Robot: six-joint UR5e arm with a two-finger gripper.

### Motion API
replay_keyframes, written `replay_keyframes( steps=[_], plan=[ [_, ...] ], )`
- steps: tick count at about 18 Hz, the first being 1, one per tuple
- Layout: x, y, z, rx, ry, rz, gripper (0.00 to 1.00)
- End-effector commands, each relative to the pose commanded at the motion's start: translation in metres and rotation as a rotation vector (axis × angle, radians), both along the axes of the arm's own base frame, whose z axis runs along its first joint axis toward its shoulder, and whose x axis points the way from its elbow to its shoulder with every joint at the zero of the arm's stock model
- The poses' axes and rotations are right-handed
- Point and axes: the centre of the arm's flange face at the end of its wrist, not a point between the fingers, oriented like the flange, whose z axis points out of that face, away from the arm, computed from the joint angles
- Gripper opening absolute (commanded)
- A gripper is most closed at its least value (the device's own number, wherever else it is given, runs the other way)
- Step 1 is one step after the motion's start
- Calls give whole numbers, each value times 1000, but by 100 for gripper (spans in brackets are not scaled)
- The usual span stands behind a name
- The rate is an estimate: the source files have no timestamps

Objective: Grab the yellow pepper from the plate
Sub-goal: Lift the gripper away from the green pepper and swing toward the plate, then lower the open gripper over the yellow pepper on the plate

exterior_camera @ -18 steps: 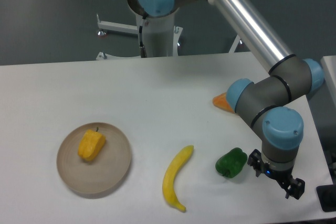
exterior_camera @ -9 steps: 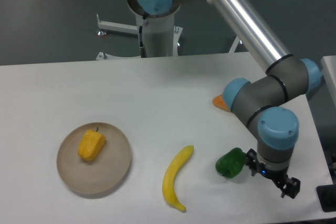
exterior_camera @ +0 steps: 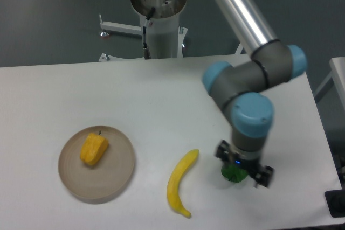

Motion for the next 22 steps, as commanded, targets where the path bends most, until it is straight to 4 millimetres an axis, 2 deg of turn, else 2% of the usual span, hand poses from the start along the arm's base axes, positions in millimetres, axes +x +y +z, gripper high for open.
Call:
replay_keyframes(
  steps=[3, 5, 12, 13, 15, 22],
  plan=[
    [52, 6, 8, 46, -108, 63, 100],
    [86, 5, 6, 50, -154, 105, 100],
    [194, 9, -40, 40, -164, 150, 100],
    [202, 7, -35, 48, -162, 142, 100],
    [221, 2, -38, 34, -165, 121, 100],
    [255, -7, -53, 2, -172, 90, 100]
  ],
)
